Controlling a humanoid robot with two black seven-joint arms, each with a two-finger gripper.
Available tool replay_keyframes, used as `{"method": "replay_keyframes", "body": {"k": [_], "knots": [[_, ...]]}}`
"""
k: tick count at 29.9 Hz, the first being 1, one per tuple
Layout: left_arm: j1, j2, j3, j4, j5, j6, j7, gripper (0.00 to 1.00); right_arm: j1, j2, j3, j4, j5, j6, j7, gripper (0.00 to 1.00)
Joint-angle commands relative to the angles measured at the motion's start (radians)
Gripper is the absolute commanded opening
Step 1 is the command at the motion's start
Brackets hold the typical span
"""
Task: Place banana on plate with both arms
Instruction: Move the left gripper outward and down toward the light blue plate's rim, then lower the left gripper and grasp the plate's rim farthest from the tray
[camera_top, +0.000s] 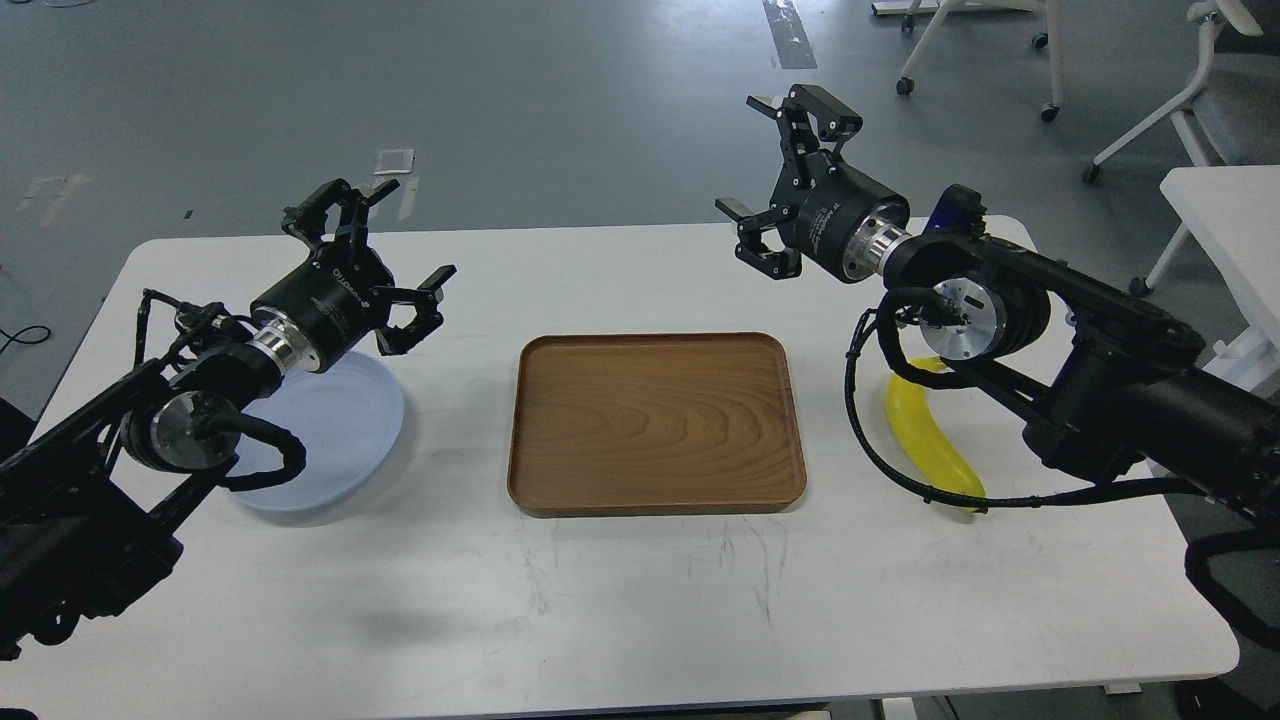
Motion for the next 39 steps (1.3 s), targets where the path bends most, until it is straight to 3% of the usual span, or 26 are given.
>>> {"method": "replay_keyframes", "body": {"k": [1,8,10,13,21,27,31,36,39], "knots": [[-0.019,0.009,0.014,0.015,0.036,0.000,-0.001,0.98,-0.002,-0.010,-0.005,0.001,0.000,0.001,0.001,1.00],[-0.057,0.058,0.003,-0.016,0.390,0.022,-0.020,0.98,-0.012,-0.036,-0.005,0.001,0.000,0.001,0.004,1.00],[-0.072,0.078,0.006,-0.021,0.573,0.130,-0.084,0.98,-0.017,-0.049,-0.003,0.001,0.000,0.001,0.006,1.00],[-0.074,0.095,0.012,-0.036,0.714,0.194,-0.154,0.98,-0.026,-0.062,-0.002,0.001,0.000,0.002,0.008,1.00],[-0.071,0.220,0.078,-0.117,1.034,0.212,-0.217,0.98,-0.032,-0.097,0.009,0.005,0.000,0.005,0.011,1.00],[-0.048,0.322,0.191,-0.113,1.423,0.348,-0.280,0.97,-0.039,-0.117,0.013,0.004,0.000,0.005,0.012,1.00],[-0.042,0.360,0.345,-0.076,1.458,0.425,-0.290,0.97,-0.039,-0.117,0.013,0.004,0.000,0.004,0.014,1.00],[-0.037,0.324,0.499,0.091,1.449,0.480,-0.285,0.83,-0.039,-0.117,0.013,0.005,0.000,0.002,0.014,1.00],[-0.032,0.325,0.532,0.108,1.418,0.507,-0.280,0.83,-0.037,-0.119,0.013,0.005,0.000,0.002,0.014,1.00]]}}
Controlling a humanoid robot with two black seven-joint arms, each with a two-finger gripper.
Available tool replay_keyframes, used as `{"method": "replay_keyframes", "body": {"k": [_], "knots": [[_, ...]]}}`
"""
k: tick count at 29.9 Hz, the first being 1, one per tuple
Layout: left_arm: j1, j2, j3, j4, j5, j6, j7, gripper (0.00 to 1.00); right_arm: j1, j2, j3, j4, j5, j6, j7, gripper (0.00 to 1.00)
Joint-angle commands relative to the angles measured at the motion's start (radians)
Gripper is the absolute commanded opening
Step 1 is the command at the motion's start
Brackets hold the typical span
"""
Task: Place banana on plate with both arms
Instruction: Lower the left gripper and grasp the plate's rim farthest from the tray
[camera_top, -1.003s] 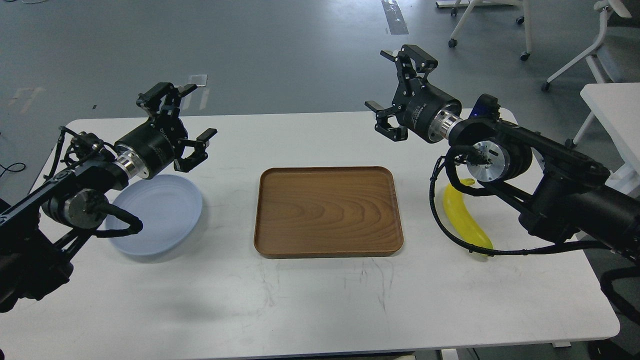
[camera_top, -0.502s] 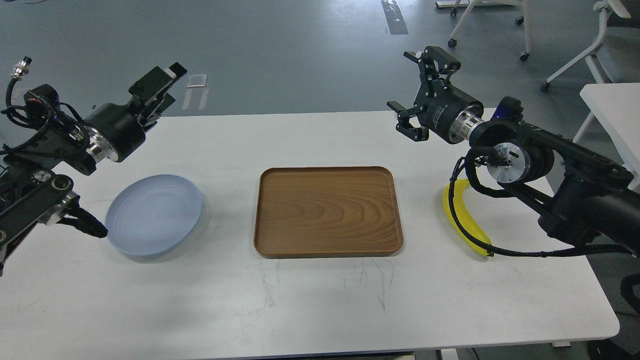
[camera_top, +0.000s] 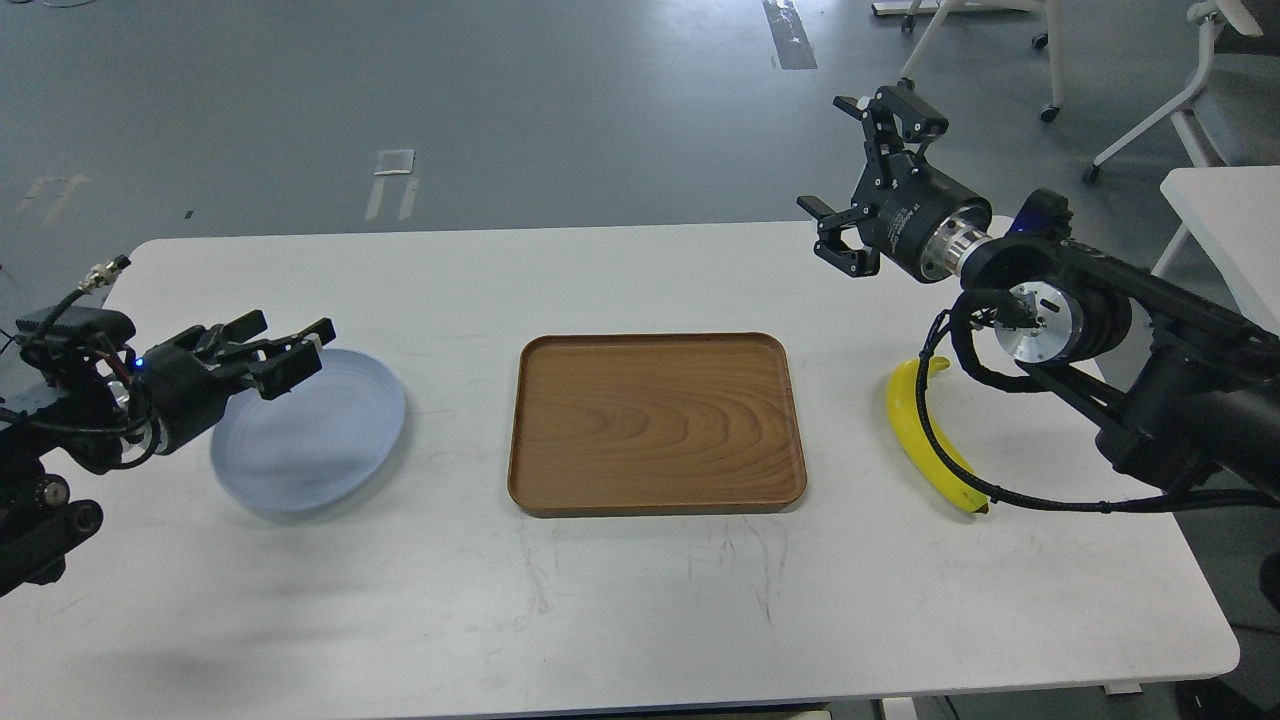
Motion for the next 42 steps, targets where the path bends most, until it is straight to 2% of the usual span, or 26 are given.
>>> {"method": "replay_keyframes", "body": {"k": [1,4,13,24,42], "knots": [[0.005,0.001,0.039,0.029,-0.034,0.025,0.001,0.84,0.002,-0.001,0.000,0.001,0.000,0.000,0.000,1.00],[0.024,0.009,0.039,0.032,-0.085,0.023,0.004,0.88,0.002,-0.006,0.000,0.003,0.000,0.000,0.000,1.00],[0.097,0.030,0.039,0.060,-0.163,0.023,0.006,0.88,0.000,-0.006,0.000,0.006,0.000,0.000,0.000,1.00],[0.121,0.021,0.042,0.104,-0.254,0.017,0.006,0.88,0.002,-0.006,0.000,0.006,0.000,0.000,0.000,1.00],[0.112,-0.097,0.071,0.250,-0.255,0.005,0.000,0.86,0.002,-0.009,0.000,0.007,0.000,0.000,0.000,1.00]]}}
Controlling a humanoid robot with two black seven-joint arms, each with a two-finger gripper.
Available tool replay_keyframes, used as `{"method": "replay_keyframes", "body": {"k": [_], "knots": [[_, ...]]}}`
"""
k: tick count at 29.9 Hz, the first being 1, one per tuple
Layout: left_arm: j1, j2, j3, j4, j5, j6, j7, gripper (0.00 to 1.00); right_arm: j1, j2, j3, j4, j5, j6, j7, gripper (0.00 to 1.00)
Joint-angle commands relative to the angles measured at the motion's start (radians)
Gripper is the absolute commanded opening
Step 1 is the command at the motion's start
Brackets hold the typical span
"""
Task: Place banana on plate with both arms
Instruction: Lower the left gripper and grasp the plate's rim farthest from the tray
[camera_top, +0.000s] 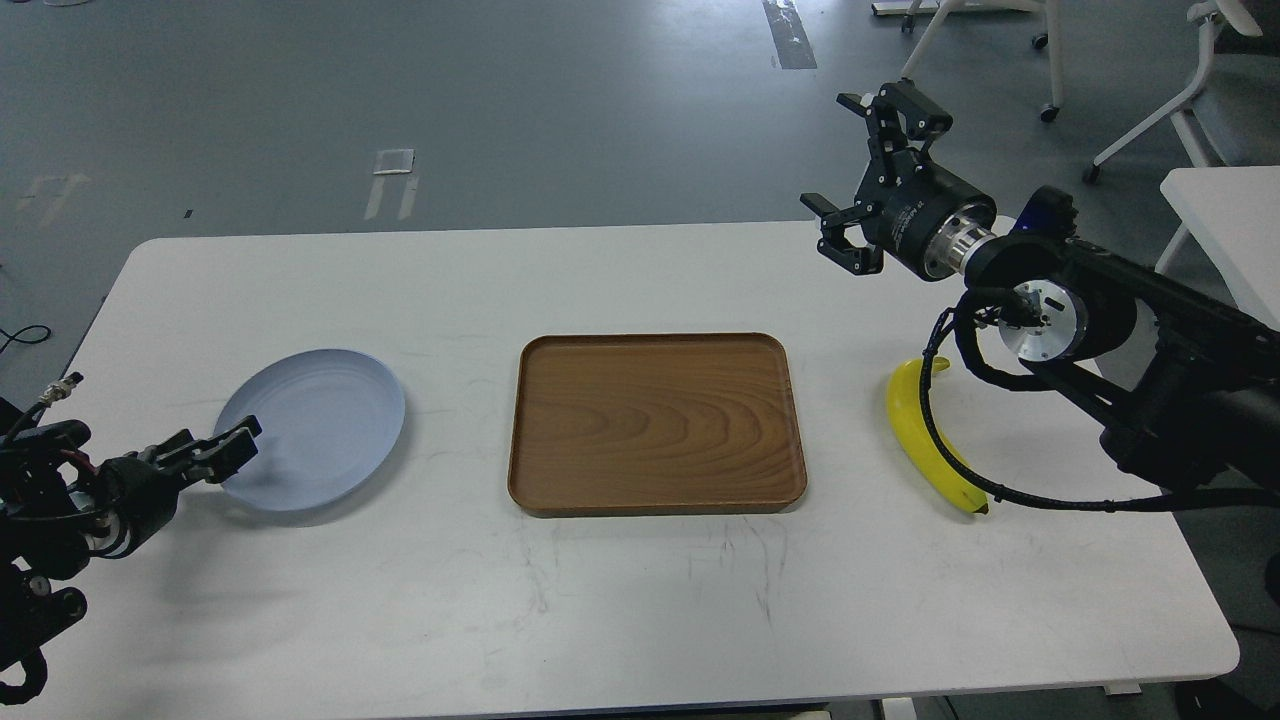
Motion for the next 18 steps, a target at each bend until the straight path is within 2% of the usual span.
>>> {"method": "replay_keyframes", "body": {"k": [1,3,5,6,8,9,10,12,14,18], "knots": [[-0.003,-0.009,0.000,0.018,0.000,-0.017,0.000,0.84,0.000,0.000,0.000,0.001,0.000,0.000,0.000,1.00],[-0.002,-0.009,0.000,0.022,0.000,-0.024,-0.001,0.68,0.000,-0.002,0.001,0.001,0.000,0.000,0.000,1.00],[-0.002,-0.009,0.000,0.022,0.000,-0.029,-0.001,0.61,0.000,-0.008,0.001,0.001,0.000,0.000,0.000,1.00],[-0.002,-0.009,0.000,0.023,0.000,-0.034,-0.001,0.54,-0.002,-0.010,0.001,0.001,0.000,0.000,0.000,1.00],[-0.003,-0.009,0.000,0.031,0.000,-0.047,-0.001,0.52,-0.002,-0.011,0.001,0.001,0.000,0.000,0.000,1.00],[-0.003,-0.010,0.000,0.038,0.000,-0.055,-0.001,0.43,-0.002,-0.011,0.001,0.001,0.000,0.000,0.000,1.00],[-0.003,-0.010,0.000,0.038,0.000,-0.055,-0.001,0.43,-0.002,-0.011,0.001,0.001,0.000,0.000,0.000,1.00],[-0.003,-0.016,0.000,0.052,0.000,-0.058,-0.001,0.22,-0.002,-0.011,0.001,0.001,0.000,-0.001,0.001,1.00],[-0.003,-0.019,0.000,0.063,0.000,-0.058,-0.003,0.11,-0.002,-0.011,0.001,0.000,0.000,-0.005,0.002,1.00],[-0.003,-0.023,0.002,0.084,0.000,-0.060,-0.003,0.01,-0.002,-0.011,0.001,-0.001,0.000,-0.006,0.002,1.00]]}}
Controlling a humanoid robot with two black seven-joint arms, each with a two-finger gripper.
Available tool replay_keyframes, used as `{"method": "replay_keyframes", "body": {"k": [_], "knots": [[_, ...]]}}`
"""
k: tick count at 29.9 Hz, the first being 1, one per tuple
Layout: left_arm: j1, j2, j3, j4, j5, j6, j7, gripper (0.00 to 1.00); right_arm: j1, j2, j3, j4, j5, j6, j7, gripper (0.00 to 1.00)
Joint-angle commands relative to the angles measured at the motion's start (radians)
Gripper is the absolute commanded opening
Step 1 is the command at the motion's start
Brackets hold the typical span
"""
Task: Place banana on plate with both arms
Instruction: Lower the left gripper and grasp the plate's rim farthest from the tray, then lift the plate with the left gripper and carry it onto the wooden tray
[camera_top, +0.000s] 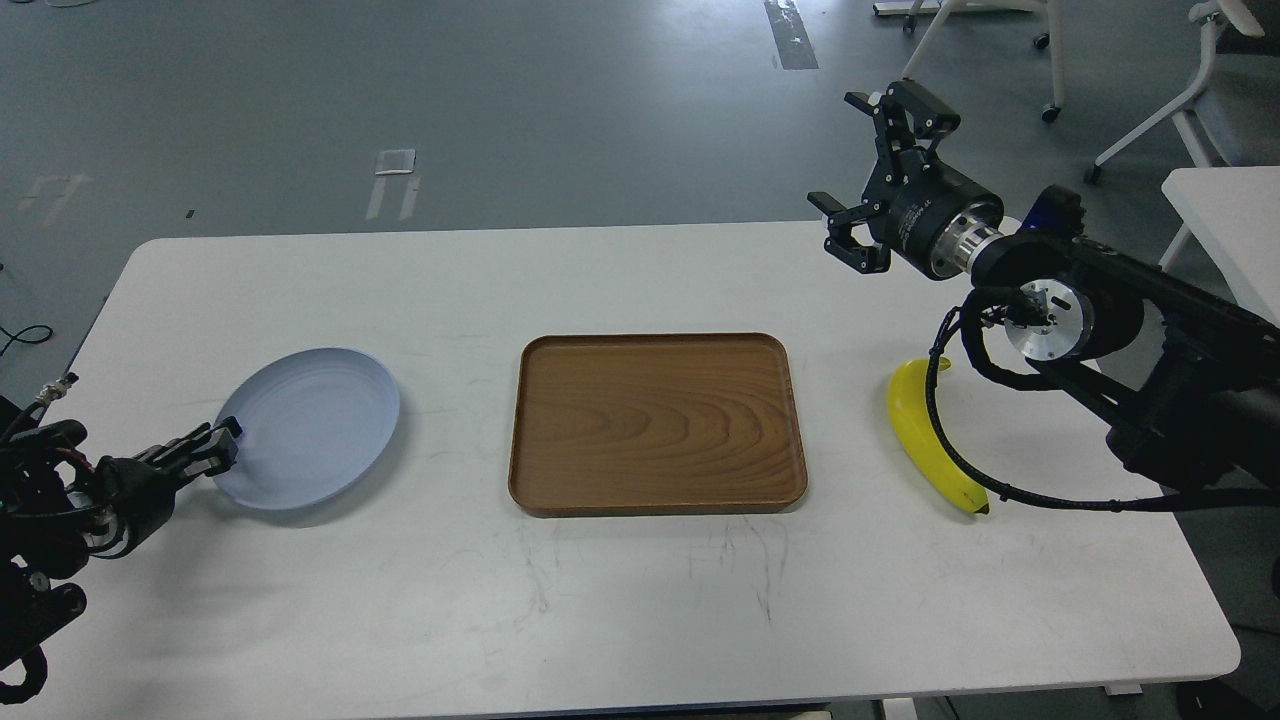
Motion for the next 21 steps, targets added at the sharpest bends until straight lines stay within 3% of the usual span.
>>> {"method": "replay_keyframes", "body": {"k": [1,21], "knots": [[0.000,-0.008,0.002,0.021,0.000,-0.001,0.001,0.00,0.000,0.000,0.000,-0.001,0.000,-0.002,0.000,1.00],[-0.096,-0.001,-0.001,-0.012,-0.061,-0.024,-0.045,0.00,0.000,0.002,0.025,-0.004,0.000,-0.008,0.003,1.00]]}}
